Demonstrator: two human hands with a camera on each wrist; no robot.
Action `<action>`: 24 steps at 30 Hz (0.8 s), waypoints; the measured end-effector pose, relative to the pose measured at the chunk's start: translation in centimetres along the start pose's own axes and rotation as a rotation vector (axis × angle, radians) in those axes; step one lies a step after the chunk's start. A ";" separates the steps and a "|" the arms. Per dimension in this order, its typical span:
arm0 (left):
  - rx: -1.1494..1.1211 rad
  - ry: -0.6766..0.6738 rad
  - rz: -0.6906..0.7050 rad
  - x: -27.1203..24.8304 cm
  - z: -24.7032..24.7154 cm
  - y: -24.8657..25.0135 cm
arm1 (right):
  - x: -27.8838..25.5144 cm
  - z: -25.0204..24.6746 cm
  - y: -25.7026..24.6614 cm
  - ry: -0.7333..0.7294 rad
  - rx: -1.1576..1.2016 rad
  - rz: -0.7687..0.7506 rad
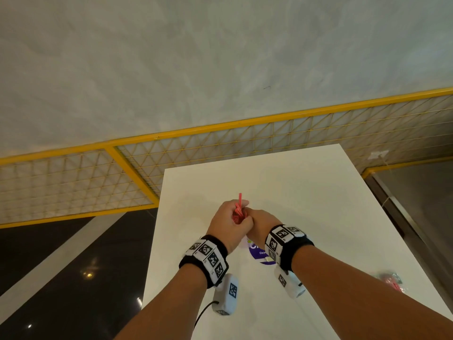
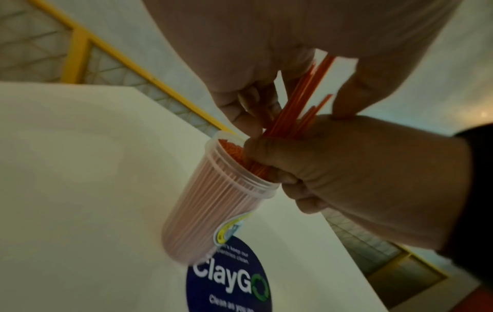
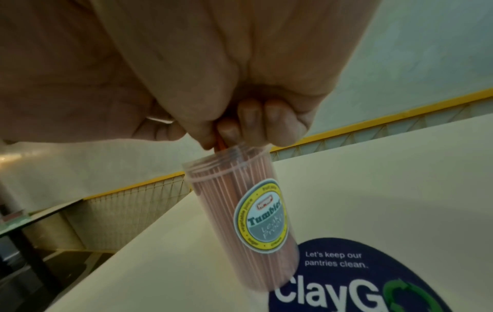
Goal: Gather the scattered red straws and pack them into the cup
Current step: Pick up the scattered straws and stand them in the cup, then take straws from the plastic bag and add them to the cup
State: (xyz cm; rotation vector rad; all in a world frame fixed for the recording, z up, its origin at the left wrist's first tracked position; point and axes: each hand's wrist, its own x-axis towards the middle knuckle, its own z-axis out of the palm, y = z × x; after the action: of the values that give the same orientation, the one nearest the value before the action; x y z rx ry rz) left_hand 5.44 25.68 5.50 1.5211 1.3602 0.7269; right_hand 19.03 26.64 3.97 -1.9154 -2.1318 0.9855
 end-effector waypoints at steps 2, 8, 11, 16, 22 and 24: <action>0.060 0.020 0.021 0.3 0.0 0.0 | 0.3 0.1 -0.3 0.002 -0.011 0.007; 0.176 0.030 0.061 0.1 -0.1 -0.3 | -0.2 0.1 0.1 0.050 0.127 0.041; 0.241 0.036 0.063 0.1 0.2 -1.1 | -1.0 -0.1 0.5 0.051 0.168 -0.027; 0.188 0.063 0.009 -0.2 0.5 -1.3 | -1.6 -0.3 0.9 0.099 0.234 -0.050; 0.267 0.052 0.010 -0.2 0.5 -0.6 | -2.7 -0.4 2.2 0.143 0.270 -0.039; 0.414 0.060 0.048 -0.2 0.3 -0.3 | -4.0 0.0 3.5 0.182 0.279 -0.026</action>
State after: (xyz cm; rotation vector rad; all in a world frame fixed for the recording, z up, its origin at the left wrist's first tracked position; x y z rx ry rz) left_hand 5.53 25.43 5.16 1.8707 1.5945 0.5437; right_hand 22.77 22.91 3.43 -1.7652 -1.8094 0.9999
